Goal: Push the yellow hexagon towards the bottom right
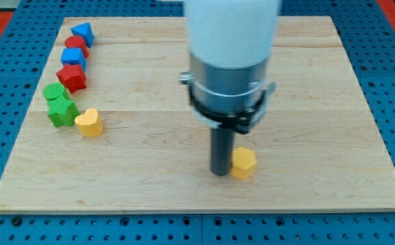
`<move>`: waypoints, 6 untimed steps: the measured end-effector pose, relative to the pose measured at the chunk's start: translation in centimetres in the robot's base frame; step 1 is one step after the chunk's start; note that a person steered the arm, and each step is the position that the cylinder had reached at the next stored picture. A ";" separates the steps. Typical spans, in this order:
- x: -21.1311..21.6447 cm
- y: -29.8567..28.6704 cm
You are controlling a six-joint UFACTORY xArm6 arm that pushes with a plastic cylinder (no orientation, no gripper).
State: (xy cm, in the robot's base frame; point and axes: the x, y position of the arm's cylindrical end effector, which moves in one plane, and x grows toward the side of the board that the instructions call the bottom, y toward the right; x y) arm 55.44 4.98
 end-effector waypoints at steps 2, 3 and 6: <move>-2.0 6.5; -4.1 6.3; -7.1 4.8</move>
State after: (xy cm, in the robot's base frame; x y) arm 48.32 9.82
